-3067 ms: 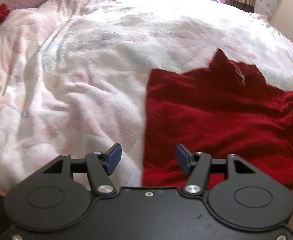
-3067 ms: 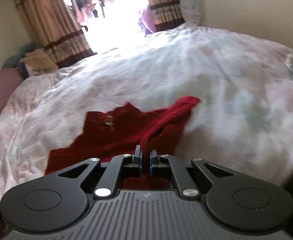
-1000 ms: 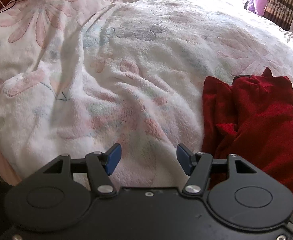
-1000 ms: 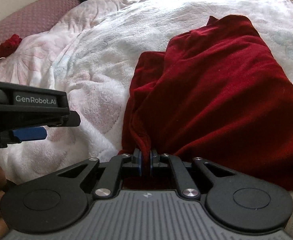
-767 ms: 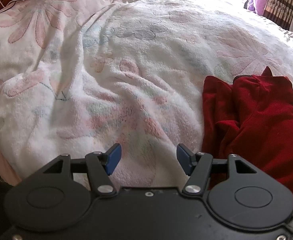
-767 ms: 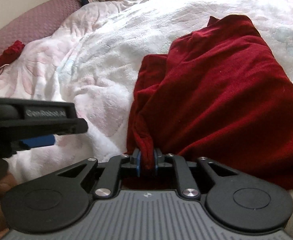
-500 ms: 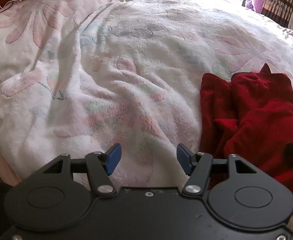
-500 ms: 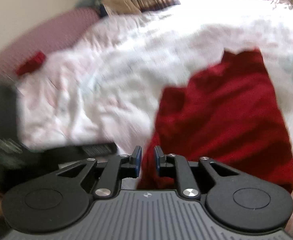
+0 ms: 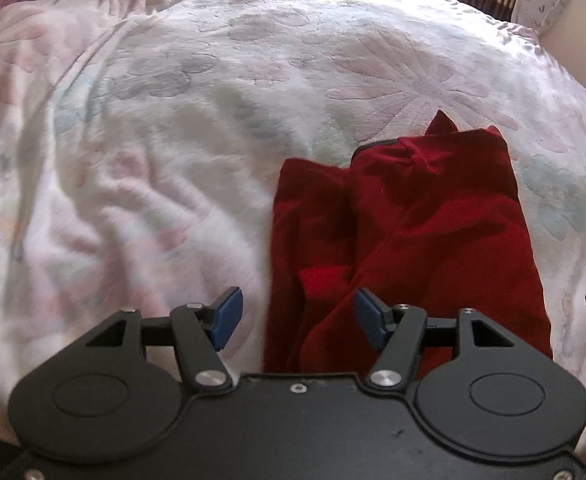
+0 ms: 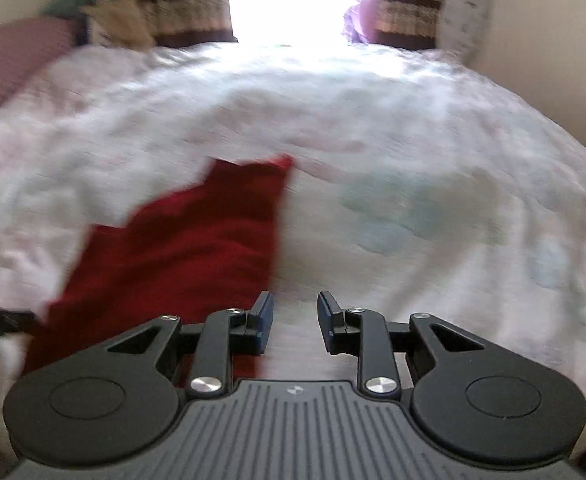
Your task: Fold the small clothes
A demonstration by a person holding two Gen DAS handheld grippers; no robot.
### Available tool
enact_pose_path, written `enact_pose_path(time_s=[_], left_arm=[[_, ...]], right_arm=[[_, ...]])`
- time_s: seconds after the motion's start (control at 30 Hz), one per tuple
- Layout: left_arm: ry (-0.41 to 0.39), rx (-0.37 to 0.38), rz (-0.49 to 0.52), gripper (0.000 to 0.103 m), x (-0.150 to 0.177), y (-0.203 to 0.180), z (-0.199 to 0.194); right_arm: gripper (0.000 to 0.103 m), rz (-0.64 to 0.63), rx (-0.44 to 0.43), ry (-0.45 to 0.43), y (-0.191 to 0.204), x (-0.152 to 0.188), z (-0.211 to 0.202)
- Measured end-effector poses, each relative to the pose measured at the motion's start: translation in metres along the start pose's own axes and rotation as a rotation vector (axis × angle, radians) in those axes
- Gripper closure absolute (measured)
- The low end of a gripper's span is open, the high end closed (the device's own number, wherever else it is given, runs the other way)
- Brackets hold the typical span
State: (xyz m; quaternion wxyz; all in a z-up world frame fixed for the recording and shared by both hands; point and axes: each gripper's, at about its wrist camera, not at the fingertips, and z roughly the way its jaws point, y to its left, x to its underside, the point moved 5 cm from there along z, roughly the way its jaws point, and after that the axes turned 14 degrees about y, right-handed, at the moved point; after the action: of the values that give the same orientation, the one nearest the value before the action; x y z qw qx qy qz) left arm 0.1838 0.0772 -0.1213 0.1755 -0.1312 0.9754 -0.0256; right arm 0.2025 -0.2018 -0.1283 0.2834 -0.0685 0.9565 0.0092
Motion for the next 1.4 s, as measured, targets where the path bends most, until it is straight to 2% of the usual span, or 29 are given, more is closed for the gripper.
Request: enact_pose_path(time_s=[0.23,0.33,0.43,0.53,0.57,0.6,0.67,0.83,0.97,1.13,1.2,1.3,1.33,1.37,1.4], left_arm=[[0.011,0.023,0.078,0.04,-0.041,-0.029,0.022],[0.046,0.045,0.103,0.04,-0.046,-0.041,0.041],[0.064,0.046,0.121,0.041,-0.042,-0.047,0.056],[0.059,0.065,0.124,0.047,-0.041,-0.045,0.06],[0.053,0.069,0.125,0.069,-0.041,-0.045,0.06],[0.053,0.096,0.125,0.082,-0.041,-0.045,0.058],[0.035,0.102,0.119,0.088,-0.039,-0.045,0.051],[-0.051,0.038,0.148,0.089,-0.037,-0.052,0.022],[-0.109,0.061,0.093,0.089,-0.037,-0.04,-0.003],[-0.14,0.024,0.053,0.089,-0.034,-0.027,-0.015],[-0.127,-0.004,0.045,0.089,-0.034,-0.021,-0.007],[-0.015,-0.019,0.025,0.084,-0.03,-0.008,0.038],[0.023,-0.029,0.016,0.077,-0.026,-0.005,0.056],[0.029,-0.042,0.002,0.069,-0.023,-0.002,0.067],[0.017,-0.052,-0.009,0.066,-0.022,0.0,0.064]], right_arm=[[0.071,0.042,0.045,0.016,-0.026,-0.002,0.024],[0.071,0.03,0.015,0.035,-0.021,-0.007,0.033],[0.071,0.01,0.042,0.056,-0.017,-0.008,0.043],[0.071,0.001,0.068,0.09,-0.014,-0.009,0.056],[0.071,0.005,0.063,0.101,-0.013,-0.008,0.06],[0.071,0.01,0.056,0.109,-0.014,-0.008,0.063],[0.071,0.01,0.05,0.122,-0.013,-0.007,0.067],[0.071,0.001,0.059,0.128,-0.01,-0.006,0.069],[0.07,0.008,0.063,0.132,-0.011,-0.005,0.067],[0.07,-0.003,0.068,0.134,-0.011,-0.004,0.067],[0.07,-0.001,0.065,0.139,-0.01,-0.003,0.067],[0.07,-0.006,0.067,0.146,-0.009,-0.001,0.069],[0.07,-0.009,0.069,0.149,-0.009,-0.001,0.069],[0.07,-0.013,0.071,0.154,-0.008,0.0,0.071],[0.07,-0.018,0.072,0.157,-0.007,0.0,0.072]])
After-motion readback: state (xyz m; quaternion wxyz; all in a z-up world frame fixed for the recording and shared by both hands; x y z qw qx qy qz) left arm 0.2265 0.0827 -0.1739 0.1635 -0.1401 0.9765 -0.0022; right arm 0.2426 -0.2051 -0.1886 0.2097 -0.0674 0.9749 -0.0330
